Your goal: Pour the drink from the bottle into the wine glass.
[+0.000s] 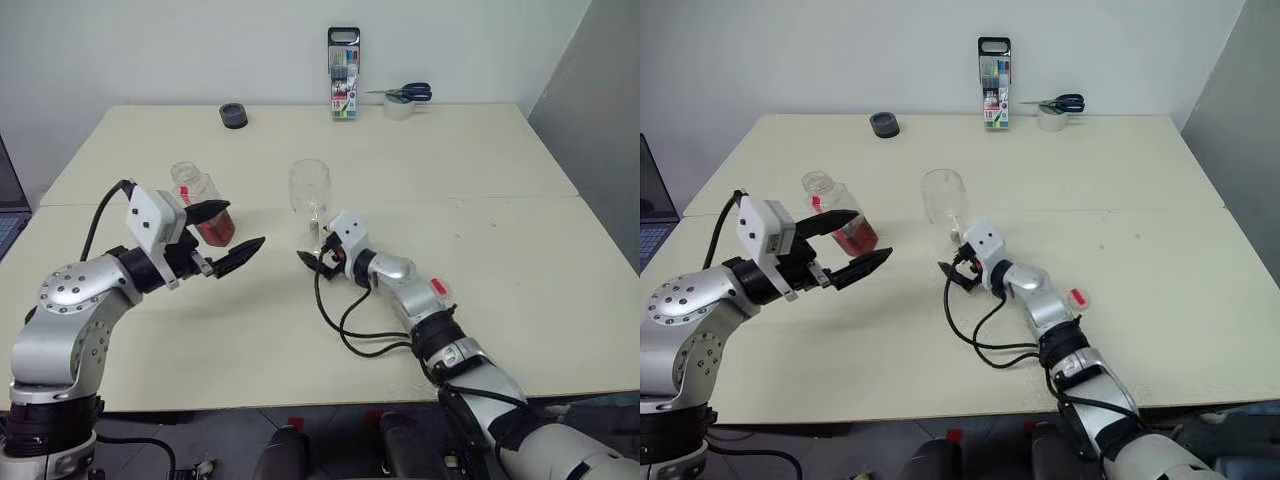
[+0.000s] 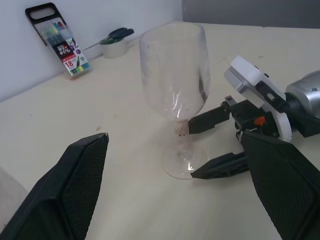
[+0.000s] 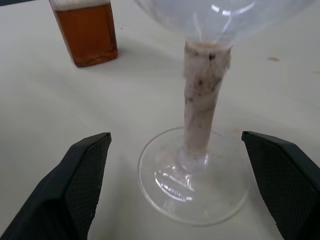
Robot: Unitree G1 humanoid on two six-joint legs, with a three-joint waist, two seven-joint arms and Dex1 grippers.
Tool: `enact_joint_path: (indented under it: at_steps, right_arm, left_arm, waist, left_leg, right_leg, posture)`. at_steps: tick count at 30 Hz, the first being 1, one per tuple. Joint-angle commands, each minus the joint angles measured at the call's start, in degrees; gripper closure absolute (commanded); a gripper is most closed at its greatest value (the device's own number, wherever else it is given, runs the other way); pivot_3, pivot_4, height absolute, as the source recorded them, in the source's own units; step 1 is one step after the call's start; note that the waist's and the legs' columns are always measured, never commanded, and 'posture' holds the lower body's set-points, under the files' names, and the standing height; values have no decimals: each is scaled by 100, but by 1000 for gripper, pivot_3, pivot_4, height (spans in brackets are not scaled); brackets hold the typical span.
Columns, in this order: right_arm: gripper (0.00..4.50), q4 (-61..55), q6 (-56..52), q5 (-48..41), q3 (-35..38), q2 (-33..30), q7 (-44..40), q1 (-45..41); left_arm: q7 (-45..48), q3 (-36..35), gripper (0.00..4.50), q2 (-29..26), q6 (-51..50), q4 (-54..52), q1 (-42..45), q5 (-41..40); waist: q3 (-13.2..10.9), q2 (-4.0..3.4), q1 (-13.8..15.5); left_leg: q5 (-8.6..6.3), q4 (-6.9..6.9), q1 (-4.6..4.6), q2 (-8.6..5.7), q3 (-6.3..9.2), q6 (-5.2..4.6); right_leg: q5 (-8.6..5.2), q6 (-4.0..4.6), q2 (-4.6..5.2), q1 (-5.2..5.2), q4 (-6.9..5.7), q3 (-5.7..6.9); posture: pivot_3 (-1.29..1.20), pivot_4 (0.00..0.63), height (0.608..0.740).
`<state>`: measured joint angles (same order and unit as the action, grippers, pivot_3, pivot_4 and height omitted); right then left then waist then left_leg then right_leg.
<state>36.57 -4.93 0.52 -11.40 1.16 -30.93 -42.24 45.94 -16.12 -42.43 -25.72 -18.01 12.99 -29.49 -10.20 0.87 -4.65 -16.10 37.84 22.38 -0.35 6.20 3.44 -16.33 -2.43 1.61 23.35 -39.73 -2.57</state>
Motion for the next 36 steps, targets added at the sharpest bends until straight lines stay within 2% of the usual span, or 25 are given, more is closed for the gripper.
enact_joint_path:
  at_steps: [1, 5, 9, 13, 18, 22, 25, 29, 36]
  right_arm:
    - [36, -854, -330, -41, -90, -181, -231, 299]
    - [36, -1906, -727, -32, -329, -624, -629, 866]
    - [36, -3161, -955, -29, -544, -1298, -1088, 1494]
    - [36, -4160, -1347, -299, -460, -1734, -1346, 1922]
    - [36, -5357, -1700, -648, -251, -2583, -1778, 2379]
    - [36, -6049, -2177, -1275, 25, -2675, -1809, 2425]
    - [36, -6465, -2515, -1854, 308, -2551, -1701, 2385]
    - [36, -6719, -3024, -2667, 624, -2267, -1484, 2220]
    - [36, -6829, -2925, -2766, 472, -2309, -1338, 2111]
  left_arm:
    - [-82, -138, 0, 27, 11, -232, -22, -135]
    - [-139, -144, 0, 95, -47, -230, -135, -171]
    - [-195, -11, 0, 266, 177, -313, -638, 6]
    - [-501, 128, 0, 577, 456, -390, -1057, 318]
    - [-1636, 484, 0, 1513, 1753, 181, -1637, 1634]
    - [-2224, 386, 0, 1905, 2000, 465, -1869, 1987]
    - [-2638, 59, 0, 2099, 1716, 738, -1687, 1822]
    - [-2542, -105, 0, 1881, 1588, 1229, -1209, 1705]
    - [-1987, -89, 0, 1559, 1527, 1671, -644, 1369]
  waist:
    - [0, 0, 1]
    - [0, 0, 3]
    - [0, -1, 8]
    - [-1, 0, 38]
    - [1, 3, 146]
    - [2, 5, 182]
    - [2, 7, 216]
    - [4, 9, 246]
    - [4, 9, 269]
  left_leg:
    - [0, 0, 0, 0, 0, 0]
    - [0, 0, 0, 0, -1, -1]
    - [-1, -3, 0, 2, -1, -1]
    - [-1, -1, 3, 3, 0, -1]
    - [-1, 2, 0, 0, -2, -2]
    - [-1, 1, 4, 3, 2, -2]
    - [-1, 2, 5, 5, 6, -2]
    - [-2, 3, 6, 2, 5, -2]
    - [-1, 2, 7, 1, 4, -2]
  right_leg:
    - [0, 0, 0, 0, 0, 0]
    - [0, 0, 0, -1, 2, 0]
    - [0, 0, 0, -1, 10, 0]
    - [-1, -1, 1, -7, 24, 1]
    - [-1, -1, 5, -18, 36, 0]
    - [0, -1, 5, -19, 47, 8]
    - [0, -2, 3, -22, 47, 12]
    - [0, -2, 2, -24, 47, 14]
    - [0, -2, 3, -23, 55, 15]
  posture:
    - [0, 150, 740]
    - [0, 150, 740]
    - [0, 150, 740]
    - [0, 150, 740]
    - [0, 150, 740]
    - [0, 150, 740]
    - [0, 150, 740]
    - [0, 150, 740]
    - [0, 150, 740]
